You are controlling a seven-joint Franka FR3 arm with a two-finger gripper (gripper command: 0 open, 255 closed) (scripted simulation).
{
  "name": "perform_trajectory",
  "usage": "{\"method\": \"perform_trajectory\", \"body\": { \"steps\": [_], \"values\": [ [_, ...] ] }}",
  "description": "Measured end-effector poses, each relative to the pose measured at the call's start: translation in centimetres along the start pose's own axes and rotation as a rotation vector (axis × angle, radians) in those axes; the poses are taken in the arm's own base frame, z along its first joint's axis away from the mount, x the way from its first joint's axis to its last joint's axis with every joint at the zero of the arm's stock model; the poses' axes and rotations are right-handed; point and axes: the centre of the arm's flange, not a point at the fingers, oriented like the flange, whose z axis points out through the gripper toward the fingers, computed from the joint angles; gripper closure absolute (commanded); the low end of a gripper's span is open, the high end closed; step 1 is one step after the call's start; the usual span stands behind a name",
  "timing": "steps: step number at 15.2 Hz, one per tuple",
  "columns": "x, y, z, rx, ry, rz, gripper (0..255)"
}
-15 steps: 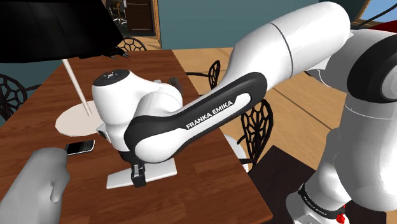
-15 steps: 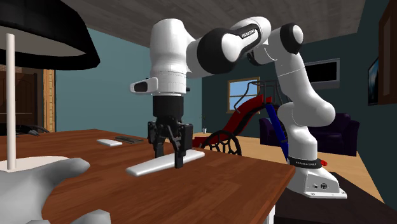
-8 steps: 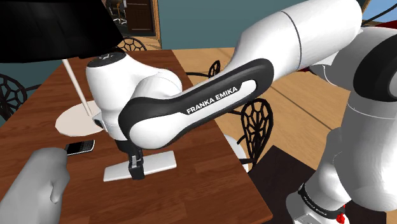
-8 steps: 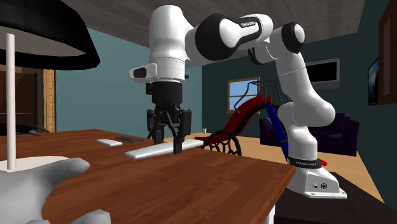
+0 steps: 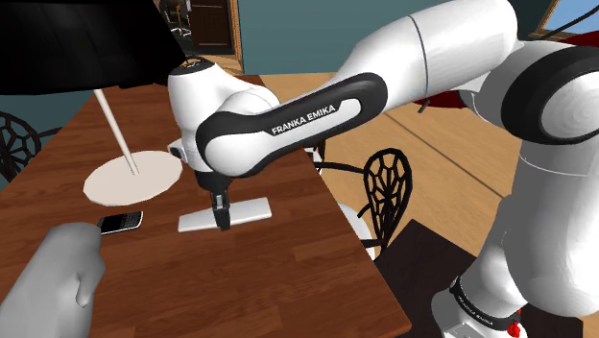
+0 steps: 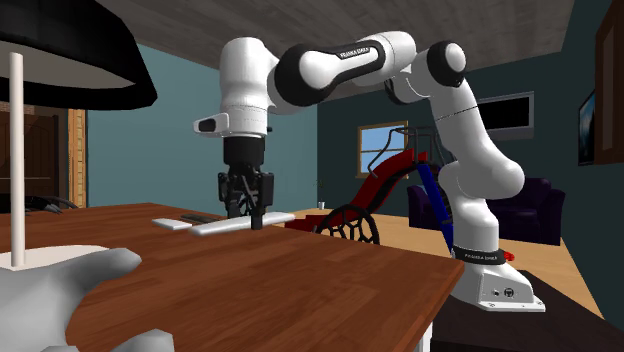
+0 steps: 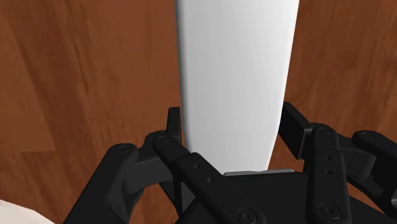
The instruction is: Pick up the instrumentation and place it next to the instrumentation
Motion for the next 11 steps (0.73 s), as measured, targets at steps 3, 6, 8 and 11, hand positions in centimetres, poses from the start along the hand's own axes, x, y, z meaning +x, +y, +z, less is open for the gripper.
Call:
{"method": "perform_trajectory", "body": {
  "steps": [3,6,8,11],
  "values": [
    [-1.3,4.2,-0.1,0.0,0.001,0.0,255],
    [-2.5,7.8,0.0,0.0,0.0,0.0,255],
    [-3.3,10.2,-0.4,0.0,0.0,0.0,255],
    [-4.5,14.0,0.1,0.0,0.0,0.0,255]
  ]
}}
